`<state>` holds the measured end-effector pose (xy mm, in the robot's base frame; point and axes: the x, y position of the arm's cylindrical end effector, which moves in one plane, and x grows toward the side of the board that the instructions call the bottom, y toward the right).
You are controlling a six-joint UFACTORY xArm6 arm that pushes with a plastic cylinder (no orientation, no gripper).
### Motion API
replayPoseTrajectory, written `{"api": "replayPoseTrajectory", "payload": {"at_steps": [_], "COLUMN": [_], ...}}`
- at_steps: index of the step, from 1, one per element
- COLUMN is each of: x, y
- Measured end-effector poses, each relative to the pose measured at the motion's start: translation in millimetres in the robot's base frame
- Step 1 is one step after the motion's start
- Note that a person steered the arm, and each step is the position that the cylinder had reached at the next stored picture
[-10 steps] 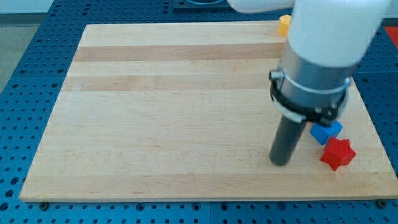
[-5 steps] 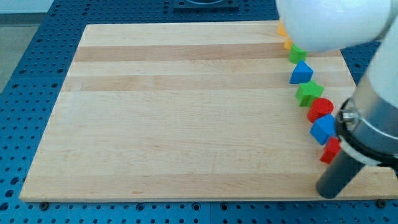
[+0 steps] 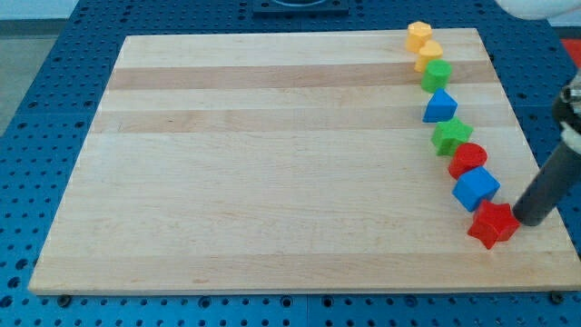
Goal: Move red star at bottom center
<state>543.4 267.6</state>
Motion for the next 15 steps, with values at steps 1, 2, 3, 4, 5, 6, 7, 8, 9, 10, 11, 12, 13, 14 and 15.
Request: {"api": "replayPoseTrajectory", "payload": {"at_steps": [1,2,3,4,5,6,7,8,9,10,11,12,13,14,15], "x": [-85,-191,-239,-243,-241,-197,-146,-70,-61,-27,8,34,34,34,33], "y": [19,30,21,-20,-20,-20,-17,14,15,15,14,6,6,6,15]}}
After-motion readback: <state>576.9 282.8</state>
